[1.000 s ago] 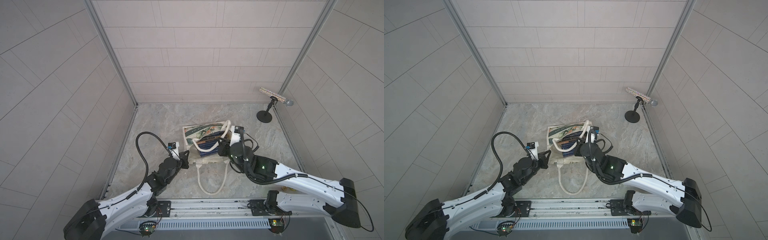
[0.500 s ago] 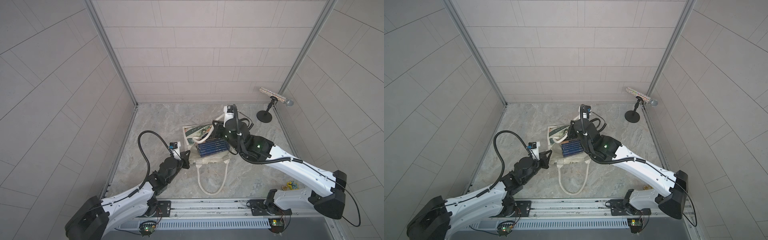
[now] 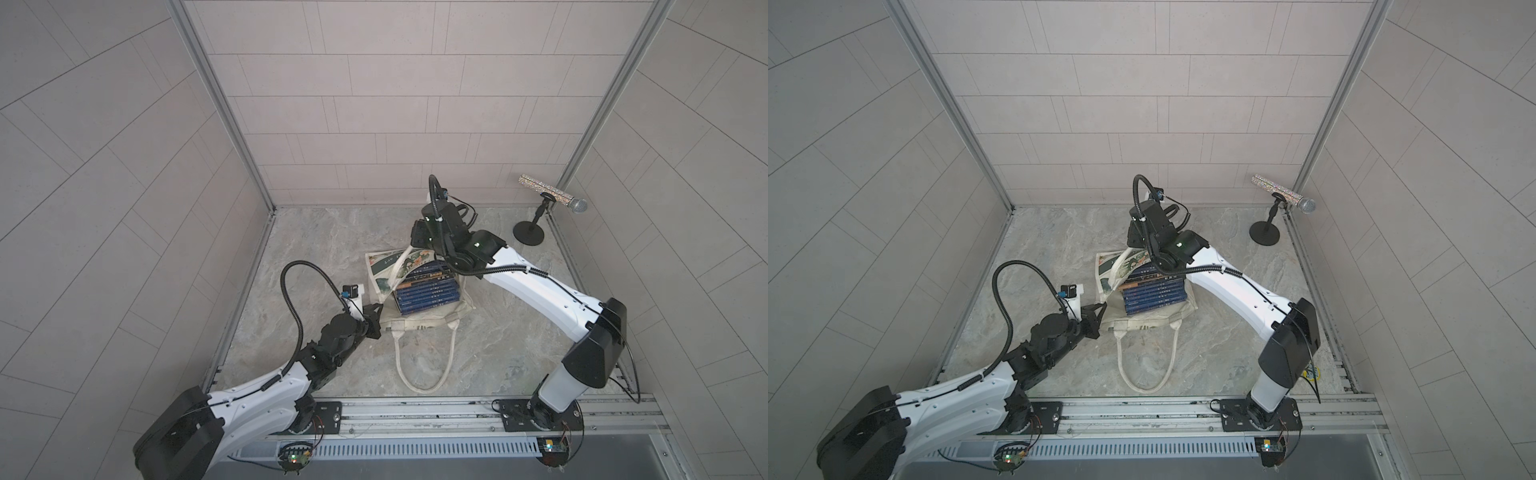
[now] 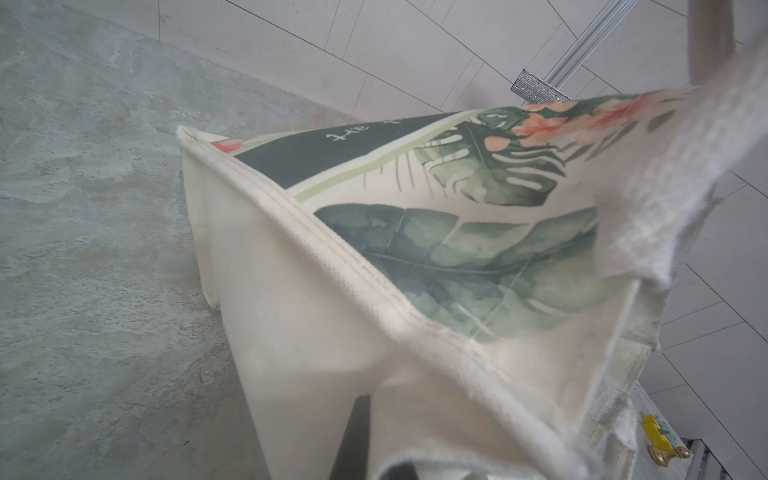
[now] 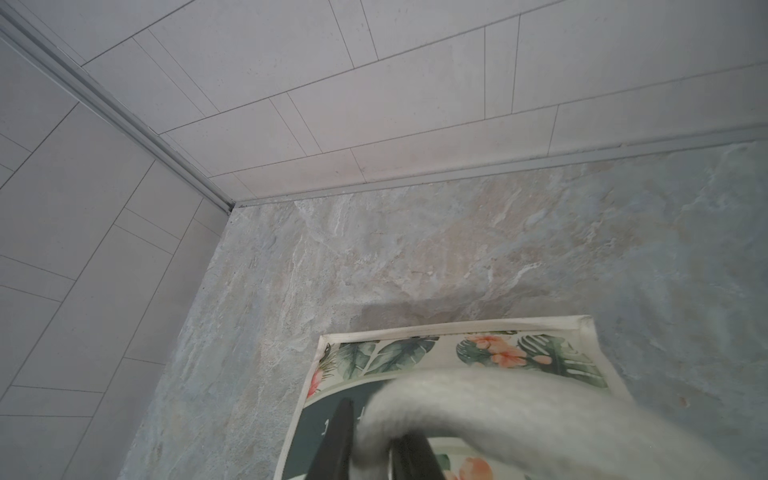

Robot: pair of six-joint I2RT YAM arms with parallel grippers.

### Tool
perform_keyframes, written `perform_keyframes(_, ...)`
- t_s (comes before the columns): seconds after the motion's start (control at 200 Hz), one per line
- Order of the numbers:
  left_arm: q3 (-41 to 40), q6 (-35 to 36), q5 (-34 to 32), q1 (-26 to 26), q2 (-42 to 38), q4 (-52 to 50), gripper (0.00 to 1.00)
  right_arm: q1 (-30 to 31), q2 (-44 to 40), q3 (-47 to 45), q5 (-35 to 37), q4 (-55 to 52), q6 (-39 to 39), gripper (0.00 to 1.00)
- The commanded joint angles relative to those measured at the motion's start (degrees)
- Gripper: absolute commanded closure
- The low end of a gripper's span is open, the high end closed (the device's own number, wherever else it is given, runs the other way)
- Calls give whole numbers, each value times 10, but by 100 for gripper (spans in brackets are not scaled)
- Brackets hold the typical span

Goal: Take out the books from the canvas bag
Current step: Adjust the canvas bag at the center of the board.

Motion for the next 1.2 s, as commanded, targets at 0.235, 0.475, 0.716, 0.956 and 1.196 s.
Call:
perform_keyframes(0.235, -6, 9, 34, -3, -10, 22, 100, -12, 3, 34, -10, -104, -2, 14)
perform_keyframes(0.475, -10, 9, 33, -3, -26, 21, 100, -11, -75, 32, -7, -127, -7, 1)
perform_keyframes(0.716, -14, 8, 28, -3, -27, 26, 100, 40, -256, -127, 23, -70, 15, 1)
perform_keyframes(0.956, -21, 9, 43, -3, -21, 60, 100, 206, -415, -405, 152, 64, 107, 9)
perform_keyframes(1.196, -23, 12, 53, -3, -17, 73, 100, 284, -361, -553, 197, 252, 137, 14)
